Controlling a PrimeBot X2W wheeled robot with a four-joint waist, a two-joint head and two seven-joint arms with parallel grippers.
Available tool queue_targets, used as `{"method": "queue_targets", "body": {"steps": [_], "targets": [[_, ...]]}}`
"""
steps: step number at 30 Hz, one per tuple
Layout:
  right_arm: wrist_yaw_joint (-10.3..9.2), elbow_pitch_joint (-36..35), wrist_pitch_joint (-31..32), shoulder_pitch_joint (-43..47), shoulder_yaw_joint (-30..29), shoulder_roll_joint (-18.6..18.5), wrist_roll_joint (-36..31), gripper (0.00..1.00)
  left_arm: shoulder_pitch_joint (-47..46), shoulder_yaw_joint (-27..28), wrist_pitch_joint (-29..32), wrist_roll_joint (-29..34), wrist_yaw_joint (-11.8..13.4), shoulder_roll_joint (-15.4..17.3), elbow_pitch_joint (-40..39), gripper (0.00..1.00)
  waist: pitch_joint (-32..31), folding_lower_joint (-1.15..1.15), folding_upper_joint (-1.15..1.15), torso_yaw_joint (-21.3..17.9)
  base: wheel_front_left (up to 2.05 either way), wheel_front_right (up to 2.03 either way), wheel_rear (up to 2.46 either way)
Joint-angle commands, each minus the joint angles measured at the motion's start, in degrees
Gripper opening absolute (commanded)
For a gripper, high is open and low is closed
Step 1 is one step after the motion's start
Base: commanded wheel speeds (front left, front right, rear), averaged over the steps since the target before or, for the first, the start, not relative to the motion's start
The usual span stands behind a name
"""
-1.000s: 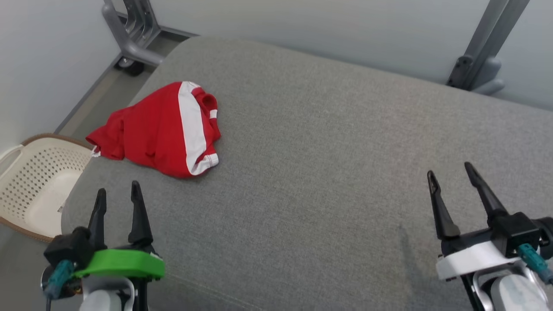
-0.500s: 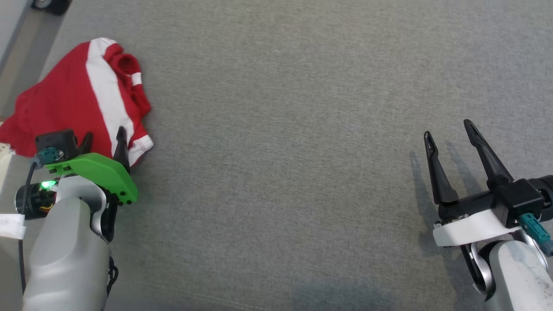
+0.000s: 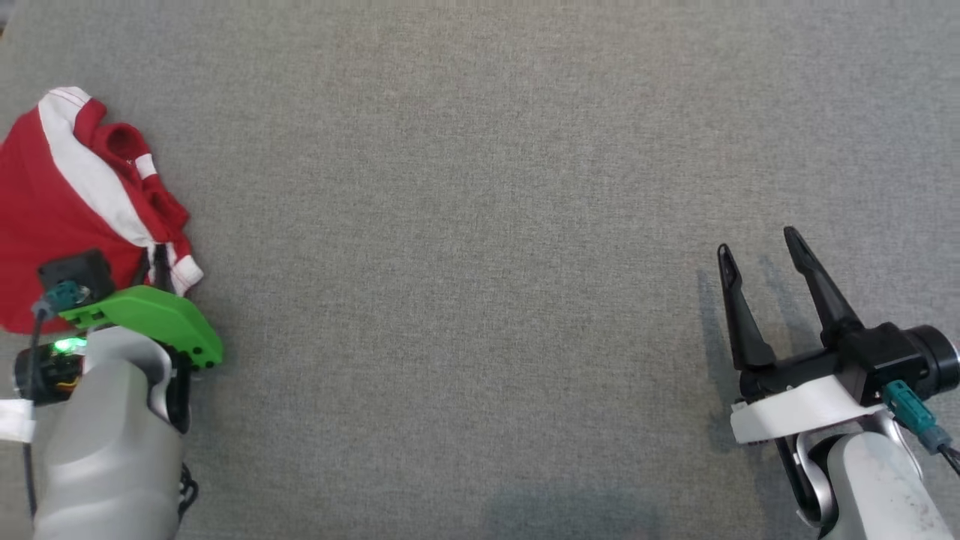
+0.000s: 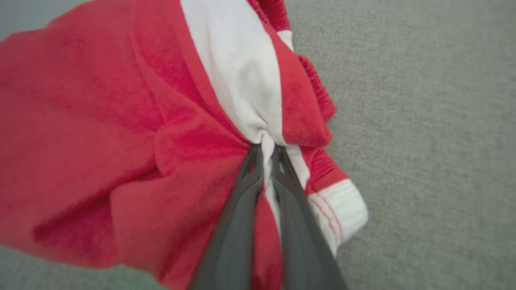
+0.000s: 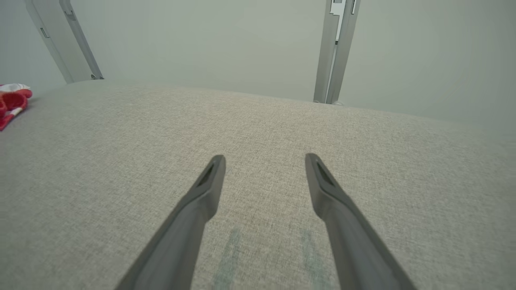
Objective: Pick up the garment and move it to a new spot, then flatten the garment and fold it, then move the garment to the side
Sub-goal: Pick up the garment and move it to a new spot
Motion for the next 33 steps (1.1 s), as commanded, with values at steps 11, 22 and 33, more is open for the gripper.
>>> {"method": "queue_targets", "body": {"steps": [11, 22, 33], "targets": [[-0.07, 1.61, -0.17, 4.86, 1.67, 3.59, 2.32, 1.00, 9.53, -18.10, 2.37, -8.23, -0.59, -5.58, -30.70, 0.00, -13.93, 0.00, 0.00, -5.71, 0.00, 0.00, 0.00], [-0.07, 0.77, -0.17, 5.23, 1.29, 4.43, 3.77, 1.00, 17.15, -32.98, 15.65, -13.75, 0.18, -8.42, -58.18, 0.00, -15.30, 0.00, 0.00, -20.60, 0.00, 0.00, 0.00], [-0.07, 0.53, -0.16, 6.97, 0.07, 4.46, 7.73, 1.00, 10.88, -36.34, 14.95, -16.18, 4.75, -7.95, -56.54, 0.00, -13.09, 0.00, 0.00, -28.84, 0.00, 0.00, 0.00]]}}
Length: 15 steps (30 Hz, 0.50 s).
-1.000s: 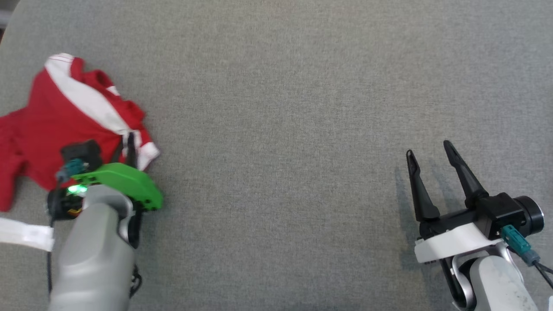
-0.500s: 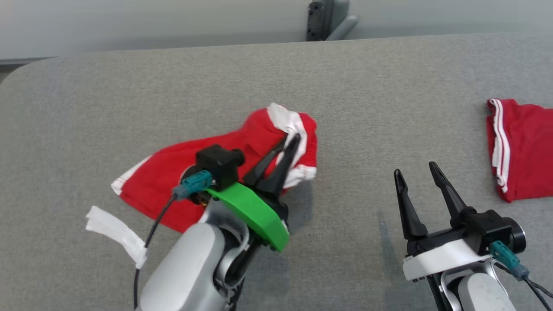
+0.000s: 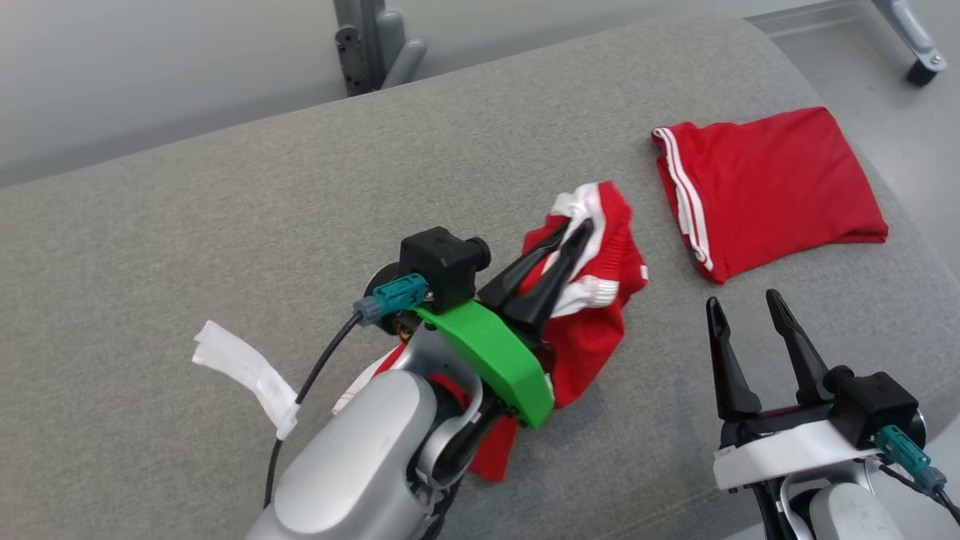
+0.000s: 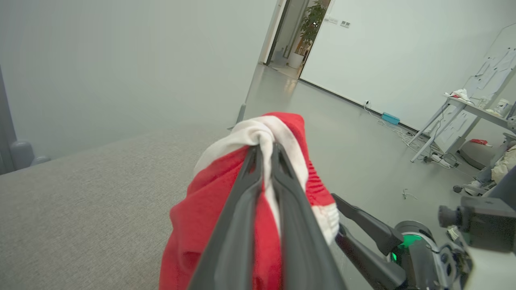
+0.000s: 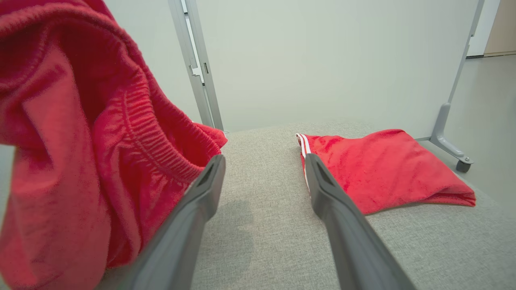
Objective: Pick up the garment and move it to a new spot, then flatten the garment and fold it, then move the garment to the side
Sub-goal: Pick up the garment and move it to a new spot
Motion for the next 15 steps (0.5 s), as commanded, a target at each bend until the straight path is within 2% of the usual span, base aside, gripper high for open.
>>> {"method": "queue_targets", "body": {"steps": [1, 4, 9, 10, 11, 12, 15], "targets": [[-0.07, -0.13, -0.16, 0.67, 0.16, 0.03, 0.44, 1.00, 0.44, 0.82, -0.26, -0.32, 0.55, 1.18, 3.80, 0.00, 1.38, 0.00, 0.00, -4.44, 0.00, 0.00, 0.00], [-0.06, 0.11, -0.17, 0.31, 0.66, 0.04, 1.11, 1.00, 1.37, 1.92, -2.12, 0.17, 0.70, 2.83, 13.84, 0.00, 1.98, 0.00, 0.00, -4.60, 0.00, 0.00, 0.00], [-0.07, 0.44, -0.17, -0.67, 1.30, 0.01, 1.44, 1.00, 2.37, 3.28, -6.95, -2.14, -1.55, 2.12, 27.75, 0.00, 2.90, 0.00, 0.00, -3.39, 0.00, 0.00, 0.00], [-0.07, 0.48, -0.17, -0.80, 1.28, -0.01, 1.33, 1.00, 2.18, 3.53, -8.17, -2.48, -1.85, 1.98, 30.01, 0.03, 2.97, 0.00, 0.00, -2.97, 0.00, 0.00, 0.00], [-0.06, 0.50, -0.16, -0.90, 1.22, 0.02, 1.17, 1.00, 2.04, 3.98, -9.66, -3.15, -2.12, 1.82, 31.87, 0.67, 3.00, 0.00, 0.00, -2.49, 0.00, 0.00, 0.00], [-0.06, 0.54, -0.17, -0.95, 1.10, 0.02, 1.04, 1.00, 1.82, 4.39, -10.78, -3.37, -2.24, 1.58, 33.61, 1.00, 3.03, 0.00, 0.00, -2.01, 0.00, 0.00, 0.00], [-0.06, 0.59, -0.17, -0.99, 0.49, 0.00, 0.62, 1.00, 0.79, 4.26, -13.69, -3.23, -2.92, 0.92, 37.43, 1.00, 2.79, 0.00, 0.00, -0.51, 0.00, 0.00, 0.00]]}}
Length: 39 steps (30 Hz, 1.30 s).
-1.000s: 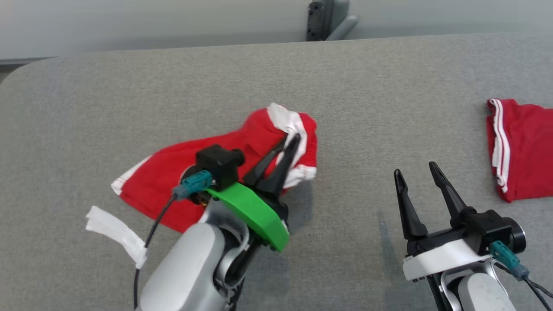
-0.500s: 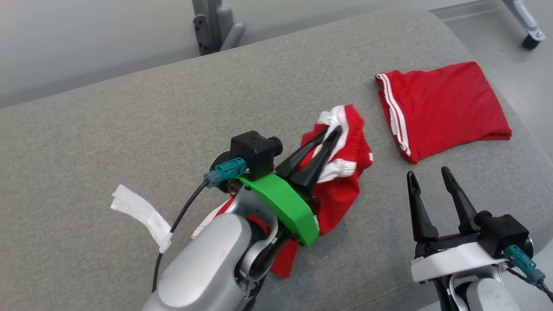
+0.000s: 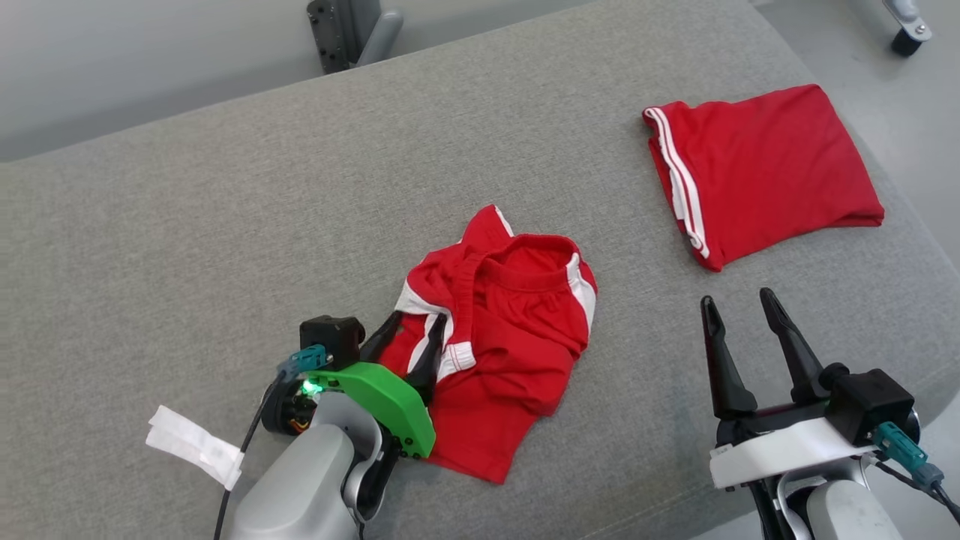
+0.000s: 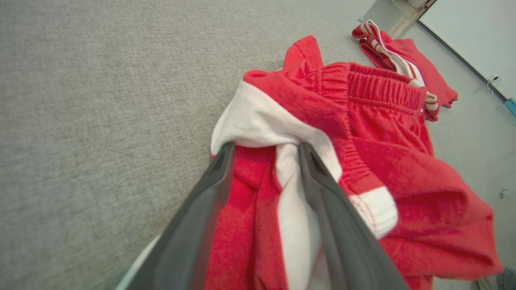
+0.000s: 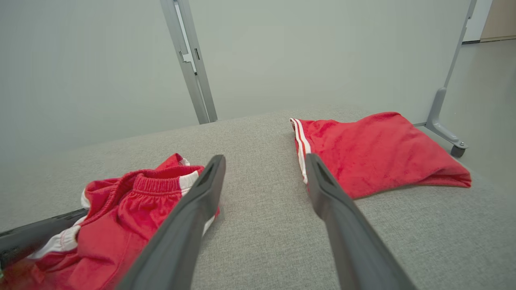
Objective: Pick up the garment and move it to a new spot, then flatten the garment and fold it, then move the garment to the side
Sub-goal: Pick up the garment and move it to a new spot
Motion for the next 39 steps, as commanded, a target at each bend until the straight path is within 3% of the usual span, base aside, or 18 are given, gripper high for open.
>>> {"method": "queue_targets", "body": {"steps": [1, 4, 8, 15, 19, 22, 27, 39], "targets": [[-0.05, 0.04, -0.16, -0.45, -0.44, -0.05, -0.46, 1.00, -1.02, -0.16, -1.27, 0.70, -0.49, -0.26, 0.69, 1.00, -0.44, 0.00, 0.00, 1.83, 0.00, 0.00, 0.00], [-0.05, -0.19, -0.16, 0.29, -1.32, -0.04, -1.18, 1.00, -0.61, 1.12, -3.84, 1.74, -0.04, 0.41, 0.47, 1.00, -1.80, 0.00, 0.00, 3.27, 0.00, 0.00, 0.00], [-0.05, -1.42, -0.15, 1.84, -3.62, -0.08, -2.40, 1.00, 3.23, 5.85, -4.86, 4.95, 3.17, 3.50, -7.47, 1.00, -3.88, 0.00, 0.00, 5.31, 0.00, 0.00, 0.00], [-0.06, -2.57, -0.15, 5.55, -7.34, -0.08, -6.17, 1.00, 19.79, 17.43, -4.73, 12.68, 9.75, 7.48, -24.42, 1.00, -7.77, 0.00, 0.00, 9.12, 0.00, 0.00, 0.00], [-0.05, -2.86, -0.15, 7.41, -8.97, -0.07, -8.52, 1.00, 27.15, 22.12, -4.74, 17.94, 11.20, 7.67, -28.66, 1.00, -9.56, 0.00, 0.00, 11.22, 0.00, 0.00, 0.00], [-0.06, -2.65, -0.16, 8.73, -10.30, -0.09, -9.46, 1.00, 31.52, 25.62, -4.75, 21.04, 10.55, 6.62, -31.22, 1.00, -10.91, 0.00, 0.00, 12.81, 0.00, 0.00, 0.00], [-0.05, -1.41, -0.16, 10.07, -10.81, -0.07, -9.55, 1.00, 35.82, 31.42, -4.75, 25.13, 6.97, 4.34, -33.94, 1.00, -12.45, 0.00, 0.00, 14.96, 0.00, 0.00, 0.00], [-0.05, 0.67, -0.16, 9.94, -9.10, -0.08, -8.50, 1.00, 39.30, 41.81, -4.76, 30.66, 1.44, 0.23, -35.54, 1.00, -13.27, 0.00, 0.00, 18.24, 0.00, 0.00, 0.00]]}}
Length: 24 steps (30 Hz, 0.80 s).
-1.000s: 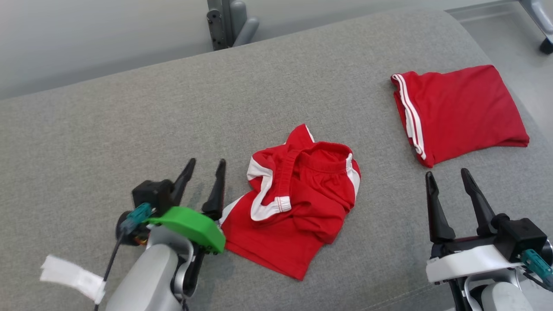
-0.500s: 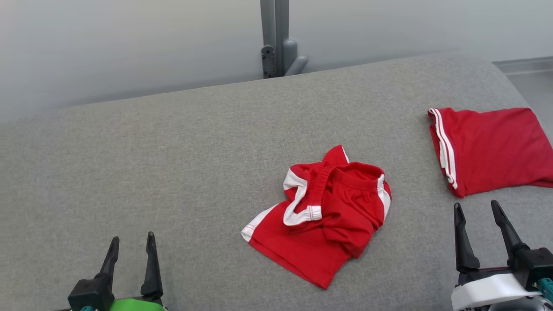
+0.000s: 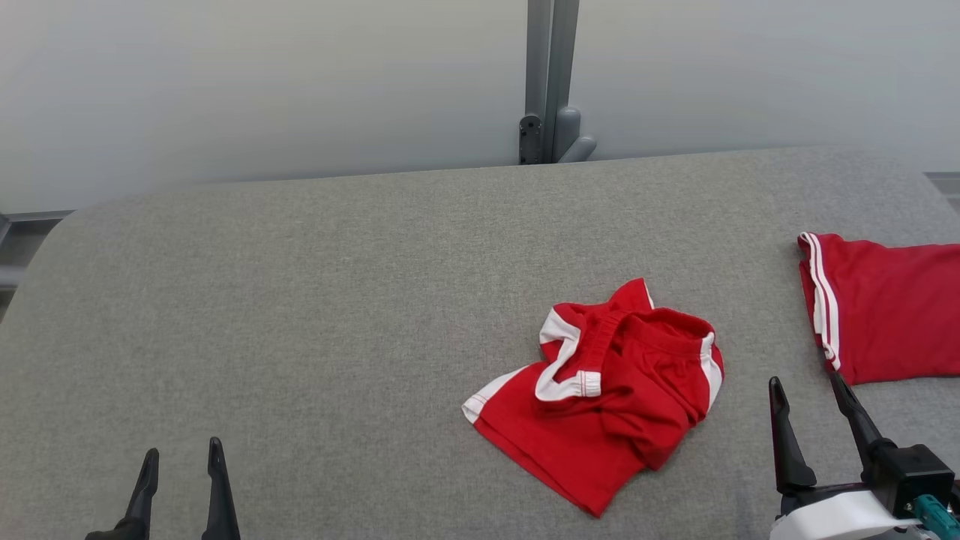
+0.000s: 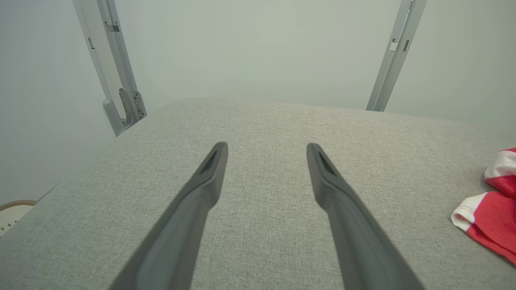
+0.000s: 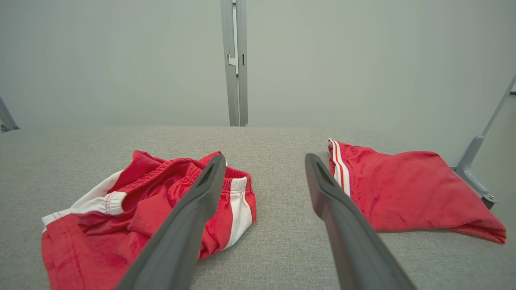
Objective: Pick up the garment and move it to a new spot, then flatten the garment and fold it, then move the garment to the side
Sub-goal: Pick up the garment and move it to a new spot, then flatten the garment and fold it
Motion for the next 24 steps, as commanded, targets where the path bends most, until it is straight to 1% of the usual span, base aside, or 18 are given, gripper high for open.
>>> {"method": "queue_targets", "body": {"steps": [1, 9, 15, 20, 24], "targets": [[-0.06, 0.19, -0.17, -0.02, 0.10, -0.11, -0.06, 1.00, 0.41, 0.49, -0.01, 0.49, -0.58, -0.27, -0.15, 1.00, -0.15, 0.00, 0.00, 0.55, 0.00, 0.00, 0.00], [-0.05, 0.53, -0.17, -0.43, 0.52, -0.11, -0.17, 1.00, -0.96, 1.98, -0.01, 1.85, -2.18, -1.21, -0.18, 1.00, -0.14, 0.00, 0.00, 0.98, 0.00, 0.00, 0.00], [-0.05, 0.79, -0.16, -0.47, 0.85, -0.11, -0.18, 1.00, -1.29, 2.25, -0.01, 2.19, -2.70, -1.44, -0.04, 1.00, -0.14, 0.00, 0.00, 0.52, 0.00, 0.00, 0.00], [-0.06, 0.89, -0.17, -0.65, 0.53, -0.10, -0.06, 1.00, -1.41, 2.17, -0.01, 1.79, -2.77, -1.50, 0.00, 1.00, -0.05, 0.00, 0.00, 0.13, 0.00, 0.00, 0.00], [-0.06, 0.81, -0.16, -1.47, 0.78, -0.10, -0.06, 1.00, -2.78, 1.50, -0.01, 1.20, -2.22, -1.51, -0.67, 1.00, 0.40, 0.00, 0.00, -0.98, 0.00, 0.00, 0.00]]}}
